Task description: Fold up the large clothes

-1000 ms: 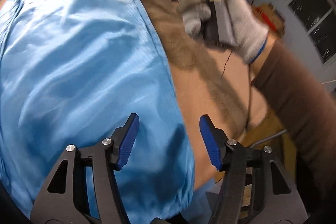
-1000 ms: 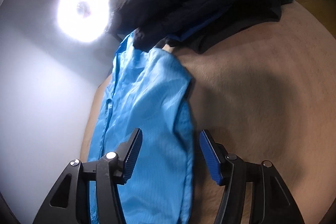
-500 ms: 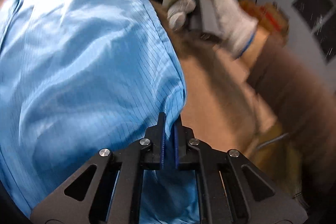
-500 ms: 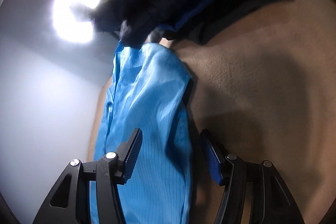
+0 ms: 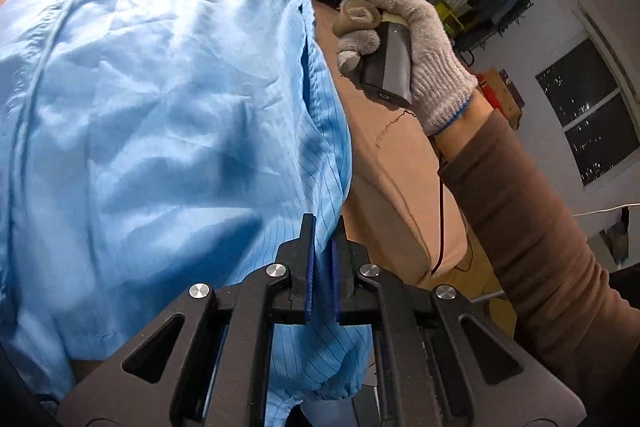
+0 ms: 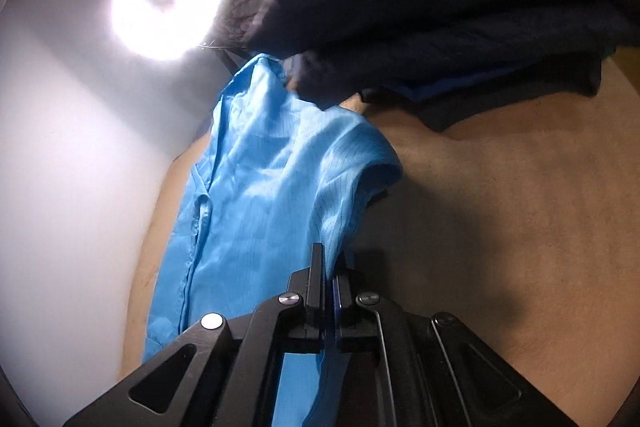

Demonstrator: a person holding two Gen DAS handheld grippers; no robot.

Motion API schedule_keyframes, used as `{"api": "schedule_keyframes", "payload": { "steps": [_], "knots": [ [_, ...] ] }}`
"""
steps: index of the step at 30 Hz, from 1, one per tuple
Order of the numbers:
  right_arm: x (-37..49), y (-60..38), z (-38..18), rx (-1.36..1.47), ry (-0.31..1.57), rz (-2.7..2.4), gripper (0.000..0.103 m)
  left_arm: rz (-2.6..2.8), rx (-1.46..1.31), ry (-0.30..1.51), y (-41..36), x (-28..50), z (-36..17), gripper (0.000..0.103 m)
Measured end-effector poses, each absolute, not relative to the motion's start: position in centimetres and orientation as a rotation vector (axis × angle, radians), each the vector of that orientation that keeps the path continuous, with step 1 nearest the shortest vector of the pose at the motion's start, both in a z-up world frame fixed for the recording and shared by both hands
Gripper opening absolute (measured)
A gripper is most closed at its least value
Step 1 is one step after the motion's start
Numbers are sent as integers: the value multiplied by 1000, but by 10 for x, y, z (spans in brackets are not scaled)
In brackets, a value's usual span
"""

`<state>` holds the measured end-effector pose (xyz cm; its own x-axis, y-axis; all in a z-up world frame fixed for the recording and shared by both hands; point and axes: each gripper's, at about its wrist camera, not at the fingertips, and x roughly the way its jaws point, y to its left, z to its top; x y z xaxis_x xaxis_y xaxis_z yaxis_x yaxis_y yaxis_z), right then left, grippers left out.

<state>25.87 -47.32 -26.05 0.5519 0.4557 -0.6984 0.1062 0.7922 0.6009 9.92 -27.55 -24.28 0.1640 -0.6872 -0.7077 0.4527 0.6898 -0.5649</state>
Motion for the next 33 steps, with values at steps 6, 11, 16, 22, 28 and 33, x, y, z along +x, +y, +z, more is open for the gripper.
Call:
{"api": "schedule_keyframes", "payload": {
  "steps": [6, 11, 16, 22, 28, 33],
  "knots": [
    [264, -433, -220, 546, 955, 222, 0, -807, -328, 1142, -241, 101, -249, 3],
    [270, -396, -197, 464, 963, 218, 0, -792, -404, 1155, -209, 108, -256, 2],
    [287, -347, -190, 364, 992, 222, 0, -777, -450, 1154, -182, 110, -265, 2],
    [314, -282, -207, 262, 1047, 230, 0, -727, -478, 1147, -136, 111, -266, 2],
    [327, -246, -230, 302, 1123, 291, 33, -676, -514, 1163, -99, 116, -270, 3],
    [284, -280, -205, 389, 1042, 296, 33, -694, -513, 1103, -75, 104, -247, 12]
  ]
}}
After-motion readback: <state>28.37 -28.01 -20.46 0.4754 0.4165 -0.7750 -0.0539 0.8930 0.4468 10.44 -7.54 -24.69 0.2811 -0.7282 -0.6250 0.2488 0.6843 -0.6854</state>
